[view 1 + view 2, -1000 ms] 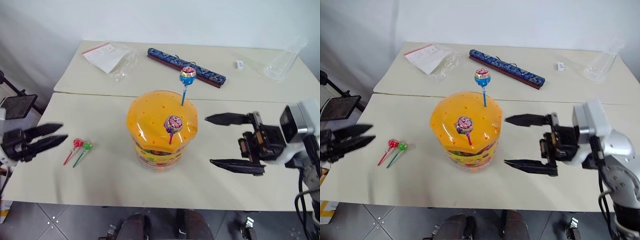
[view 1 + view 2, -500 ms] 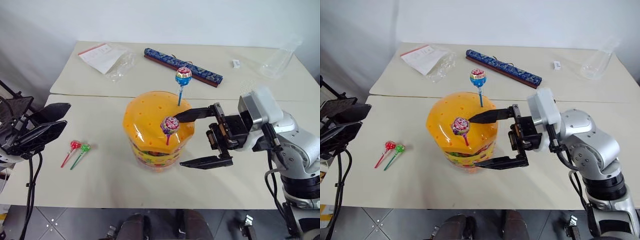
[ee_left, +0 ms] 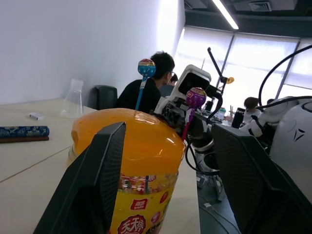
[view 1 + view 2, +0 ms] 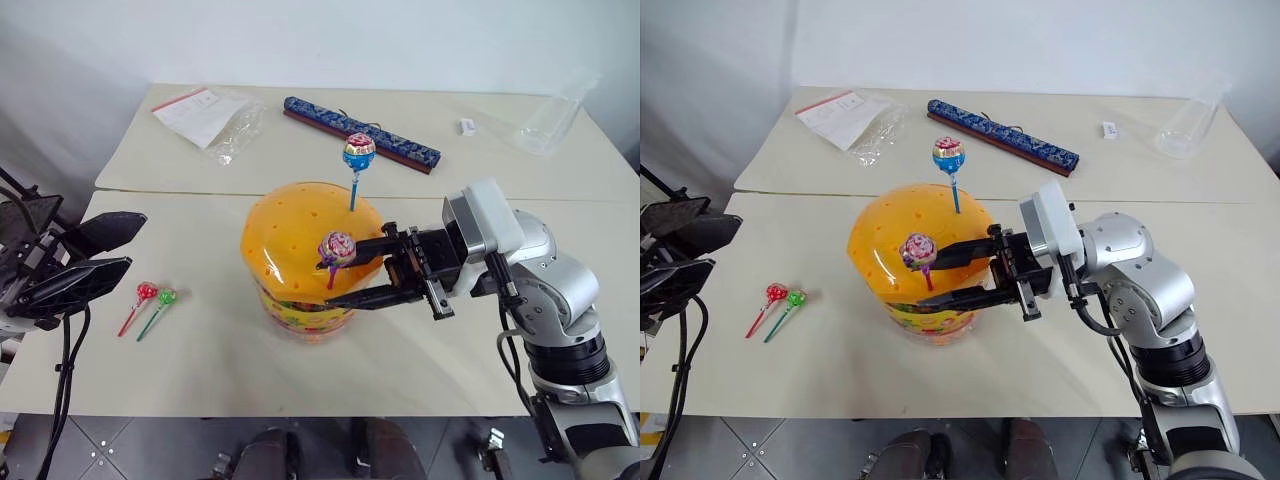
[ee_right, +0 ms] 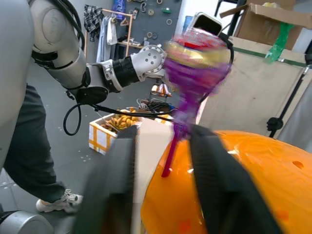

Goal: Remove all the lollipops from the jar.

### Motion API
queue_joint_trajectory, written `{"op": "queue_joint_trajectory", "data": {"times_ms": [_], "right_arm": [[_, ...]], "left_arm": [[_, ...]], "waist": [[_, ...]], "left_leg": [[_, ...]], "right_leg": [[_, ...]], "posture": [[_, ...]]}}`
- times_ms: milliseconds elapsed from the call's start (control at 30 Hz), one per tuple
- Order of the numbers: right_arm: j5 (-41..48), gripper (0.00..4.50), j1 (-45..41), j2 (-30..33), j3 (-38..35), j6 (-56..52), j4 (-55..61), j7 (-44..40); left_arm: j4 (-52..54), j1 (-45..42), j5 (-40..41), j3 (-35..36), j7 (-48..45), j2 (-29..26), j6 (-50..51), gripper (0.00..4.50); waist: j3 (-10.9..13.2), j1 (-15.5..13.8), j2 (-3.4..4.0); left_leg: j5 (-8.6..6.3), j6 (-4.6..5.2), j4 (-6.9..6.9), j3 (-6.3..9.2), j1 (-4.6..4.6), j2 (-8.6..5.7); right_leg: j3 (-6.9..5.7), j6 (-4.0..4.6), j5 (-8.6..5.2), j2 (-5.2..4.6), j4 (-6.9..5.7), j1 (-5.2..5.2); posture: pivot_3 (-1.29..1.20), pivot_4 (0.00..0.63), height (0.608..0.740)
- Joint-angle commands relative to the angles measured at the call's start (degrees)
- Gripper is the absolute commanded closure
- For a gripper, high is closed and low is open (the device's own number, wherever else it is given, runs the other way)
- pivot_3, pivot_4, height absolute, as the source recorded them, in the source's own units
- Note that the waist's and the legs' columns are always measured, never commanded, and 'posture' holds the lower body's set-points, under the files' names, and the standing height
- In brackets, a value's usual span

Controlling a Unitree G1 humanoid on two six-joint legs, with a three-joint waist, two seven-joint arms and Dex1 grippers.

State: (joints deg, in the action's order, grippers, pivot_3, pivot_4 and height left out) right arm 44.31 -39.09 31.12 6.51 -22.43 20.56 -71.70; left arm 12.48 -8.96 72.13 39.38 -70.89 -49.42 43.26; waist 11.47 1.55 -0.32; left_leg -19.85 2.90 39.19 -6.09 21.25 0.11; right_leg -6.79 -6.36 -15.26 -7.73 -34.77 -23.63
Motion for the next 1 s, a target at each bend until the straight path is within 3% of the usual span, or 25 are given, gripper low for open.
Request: {"op": "queue_joint_trajectory", "data": {"times_ms": [33, 67, 200, 367, 567, 667, 700, 833, 1000], "right_arm": [[0.05, 4.25, -0.73, -1.33, -0.94, 0.96, -0.51, 0.00], [0.85, 4.46, -0.67, -1.84, -1.47, 0.54, -0.64, 0.45], [5.10, 4.46, -0.43, -3.15, -3.69, -1.67, -0.44, 1.05], [17.10, 4.46, -0.99, -1.52, -9.50, -9.74, 1.10, 4.99], [23.08, 4.46, -1.71, 6.17, -19.91, -15.79, -1.24, 13.10], [22.70, 4.46, 1.44, 12.40, -24.22, -17.85, -2.14, 12.63], [21.18, 4.46, 3.82, 15.13, -26.20, -17.82, -3.16, 11.49], [-5.34, 4.46, 26.65, 32.14, -28.46, -4.28, -18.39, 2.72], [-16.97, 4.46, 33.60, 33.46, -25.37, 6.48, -28.26, 2.92]], "left_arm": [[-0.72, -1.97, 0.32, 0.62, -2.28, 0.32, -2.38, 1.53], [-0.86, -2.27, 0.69, 0.65, -2.42, 0.45, -2.29, 1.53], [-1.14, -2.95, 1.77, 0.16, -2.93, 0.49, -1.46, 1.53], [-1.99, -4.26, 2.28, -0.82, -2.71, 0.29, -0.77, 1.53], [-1.94, -5.15, 1.46, -2.75, -2.65, 0.15, -0.14, 1.53], [-0.44, -4.83, -0.40, -3.91, -3.37, 0.38, -1.53, 1.53], [0.59, -4.66, -1.72, -4.58, -3.11, 0.58, -2.53, 1.53], [4.03, -3.41, -13.39, -11.87, -8.84, -0.66, -11.01, 1.53], [1.49, -2.20, -19.51, -14.12, -13.15, -1.75, -16.25, 1.53]], "waist": [[0.00, 0.02, 0.00], [0.00, 0.03, 0.01], [0.01, 0.07, 0.01], [0.01, -0.12, 0.01], [0.01, -0.13, 0.02], [0.01, -0.35, 0.02], [0.01, -0.31, 0.02], [-0.02, -2.22, -0.03], [0.05, -1.53, 0.11]], "left_leg": [[0.00, -0.01, 0.00, 0.00, 0.01, 0.02], [0.00, -0.01, 0.00, 0.00, 0.01, 0.03], [-0.01, -0.03, 0.00, -0.04, 0.02, 0.06], [-0.01, -0.02, 0.00, 0.04, 0.04, 0.05], [-0.02, 0.00, -0.03, 0.06, 0.07, 0.00], [-0.03, 0.00, -0.06, 0.06, 0.09, -0.01], [-0.04, 0.01, -0.07, 0.05, 0.09, -0.01], [-0.14, 0.14, -0.11, -0.02, 0.12, -0.05], [-0.11, 0.39, -0.09, -0.93, 0.07, -0.10]], "right_leg": [[0.00, 0.01, 0.00, 0.03, 0.00, -0.01], [0.01, 0.02, -0.01, 0.04, 0.00, -0.03], [0.05, 0.02, -0.01, 0.05, -0.01, -0.06], [0.04, 0.02, -0.01, -0.04, 0.00, -0.04], [0.01, 0.02, -0.01, -0.31, 0.05, -0.04], [-0.02, 0.02, -0.01, -0.31, 0.09, -0.04], [-0.02, 0.02, -0.01, -0.30, 0.13, -0.03], [-0.07, 0.00, 0.00, 0.05, 0.35, 0.05], [-0.13, -0.09, 0.05, 0.05, 0.82, 0.01]], "posture": [[0.00, 0.150, 0.740], [0.00, 0.150, 0.740], [0.00, 0.150, 0.740], [0.00, 0.150, 0.740], [0.00, 0.150, 0.740], [0.00, 0.150, 0.740], [0.00, 0.150, 0.740], [0.00, 0.150, 0.740], [0.00, 0.150, 0.740]]}}
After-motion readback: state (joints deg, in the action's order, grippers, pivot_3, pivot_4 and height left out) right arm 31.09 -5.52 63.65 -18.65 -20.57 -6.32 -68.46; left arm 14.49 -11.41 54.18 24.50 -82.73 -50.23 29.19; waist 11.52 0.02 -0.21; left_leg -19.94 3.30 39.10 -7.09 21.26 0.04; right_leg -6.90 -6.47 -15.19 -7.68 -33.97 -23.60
